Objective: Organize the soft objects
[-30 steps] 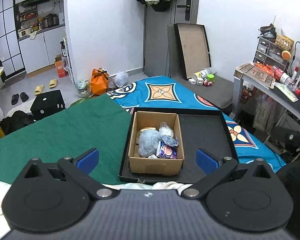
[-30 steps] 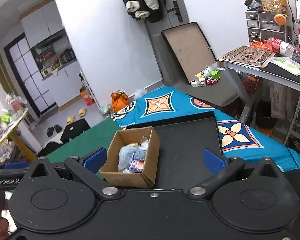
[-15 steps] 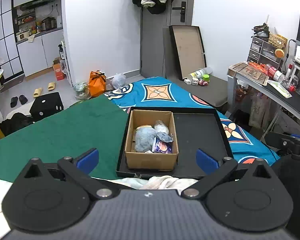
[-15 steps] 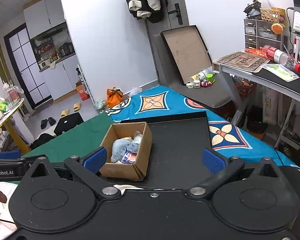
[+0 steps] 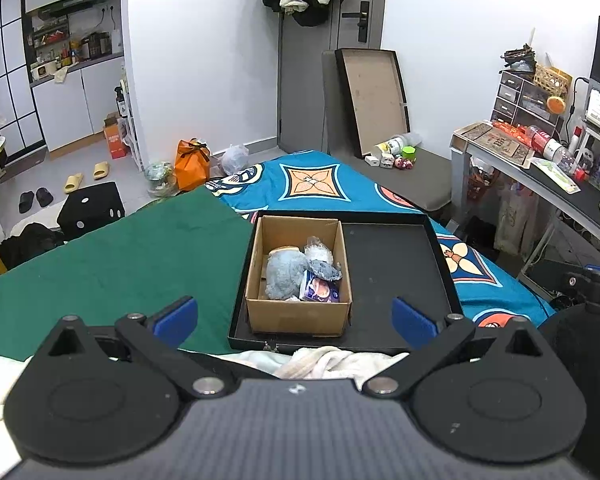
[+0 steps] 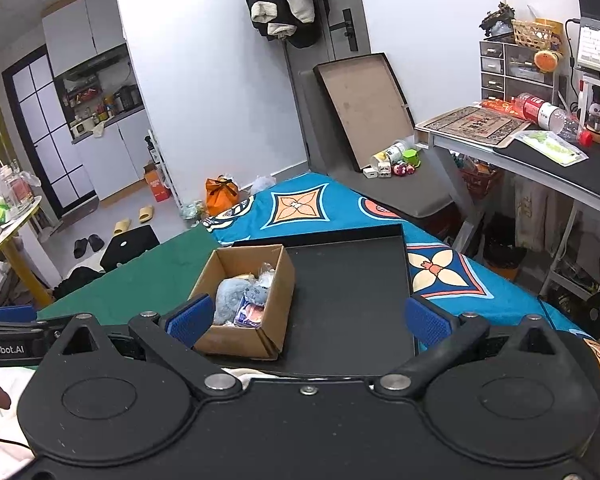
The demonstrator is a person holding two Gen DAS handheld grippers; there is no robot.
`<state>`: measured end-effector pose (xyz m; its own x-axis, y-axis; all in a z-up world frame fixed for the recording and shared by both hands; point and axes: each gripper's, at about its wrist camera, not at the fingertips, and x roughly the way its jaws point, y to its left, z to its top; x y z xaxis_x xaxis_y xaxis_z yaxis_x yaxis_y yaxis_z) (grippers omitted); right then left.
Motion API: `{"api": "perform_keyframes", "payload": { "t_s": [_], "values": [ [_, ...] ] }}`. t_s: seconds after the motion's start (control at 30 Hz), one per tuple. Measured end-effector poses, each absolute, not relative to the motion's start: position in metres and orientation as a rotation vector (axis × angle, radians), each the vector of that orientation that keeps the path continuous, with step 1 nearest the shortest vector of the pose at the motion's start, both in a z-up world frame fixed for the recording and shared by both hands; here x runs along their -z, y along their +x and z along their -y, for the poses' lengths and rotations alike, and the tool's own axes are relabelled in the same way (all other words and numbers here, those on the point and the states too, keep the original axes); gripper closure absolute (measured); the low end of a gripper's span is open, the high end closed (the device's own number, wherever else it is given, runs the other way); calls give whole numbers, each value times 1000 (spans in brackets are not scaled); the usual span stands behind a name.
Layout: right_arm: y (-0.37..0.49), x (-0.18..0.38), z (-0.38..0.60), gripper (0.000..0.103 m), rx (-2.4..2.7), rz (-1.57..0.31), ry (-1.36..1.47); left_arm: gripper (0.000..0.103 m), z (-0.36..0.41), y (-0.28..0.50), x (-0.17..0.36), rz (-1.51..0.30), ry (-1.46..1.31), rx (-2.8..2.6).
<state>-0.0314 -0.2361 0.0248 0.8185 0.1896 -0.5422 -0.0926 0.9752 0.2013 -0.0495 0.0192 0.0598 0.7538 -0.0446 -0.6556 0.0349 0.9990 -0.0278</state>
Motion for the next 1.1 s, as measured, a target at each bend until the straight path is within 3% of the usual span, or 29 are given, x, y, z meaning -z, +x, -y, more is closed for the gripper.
{"api": "perform_keyframes", "payload": {
  "t_s": [1.1],
  "values": [
    [-30,-23,233,0,-143,-613,151,0,-20,-47,-62,-730,-29,51]
  ]
}}
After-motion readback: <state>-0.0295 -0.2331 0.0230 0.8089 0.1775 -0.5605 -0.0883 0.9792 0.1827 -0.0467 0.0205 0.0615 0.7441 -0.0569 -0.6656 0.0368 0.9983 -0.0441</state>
